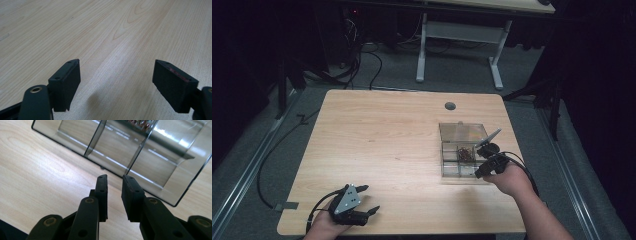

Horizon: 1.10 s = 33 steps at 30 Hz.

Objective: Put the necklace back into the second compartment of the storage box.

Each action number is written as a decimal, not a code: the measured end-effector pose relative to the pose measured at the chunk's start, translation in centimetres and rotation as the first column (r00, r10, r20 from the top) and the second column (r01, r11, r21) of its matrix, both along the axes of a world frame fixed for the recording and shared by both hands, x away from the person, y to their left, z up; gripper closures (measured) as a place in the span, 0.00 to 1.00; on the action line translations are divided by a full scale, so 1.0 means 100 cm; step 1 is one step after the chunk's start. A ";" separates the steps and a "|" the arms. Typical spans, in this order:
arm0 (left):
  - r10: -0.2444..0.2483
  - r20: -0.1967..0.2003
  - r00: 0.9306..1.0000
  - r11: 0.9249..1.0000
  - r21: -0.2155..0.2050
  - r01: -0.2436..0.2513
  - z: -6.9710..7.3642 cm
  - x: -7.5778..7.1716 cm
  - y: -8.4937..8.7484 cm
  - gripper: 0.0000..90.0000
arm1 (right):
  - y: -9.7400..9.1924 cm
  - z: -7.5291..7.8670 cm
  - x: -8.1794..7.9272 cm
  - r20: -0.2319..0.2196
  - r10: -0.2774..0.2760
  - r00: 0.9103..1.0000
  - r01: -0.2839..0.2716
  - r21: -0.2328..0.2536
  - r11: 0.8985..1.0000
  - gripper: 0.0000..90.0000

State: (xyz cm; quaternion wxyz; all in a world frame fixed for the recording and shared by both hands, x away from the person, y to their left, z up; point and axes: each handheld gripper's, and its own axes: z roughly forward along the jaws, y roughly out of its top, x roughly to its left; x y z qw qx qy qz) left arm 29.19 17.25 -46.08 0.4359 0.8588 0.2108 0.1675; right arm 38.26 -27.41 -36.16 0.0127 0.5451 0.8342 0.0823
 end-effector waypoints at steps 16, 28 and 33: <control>0.001 0.005 1.000 1.000 0.001 -0.001 0.000 0.000 0.000 0.25 | -0.010 -0.020 -0.026 0.022 -0.042 0.999 0.042 0.005 0.999 0.74; 0.001 0.006 1.000 1.000 -0.004 -0.001 0.000 0.000 0.001 0.25 | -0.006 -0.027 -0.043 0.139 -0.046 0.989 0.037 0.066 0.997 0.63; 0.003 0.006 1.000 1.000 -0.011 -0.003 0.000 -0.001 0.002 0.25 | -0.009 -0.038 -0.056 0.254 -0.047 0.966 0.018 0.115 0.993 0.60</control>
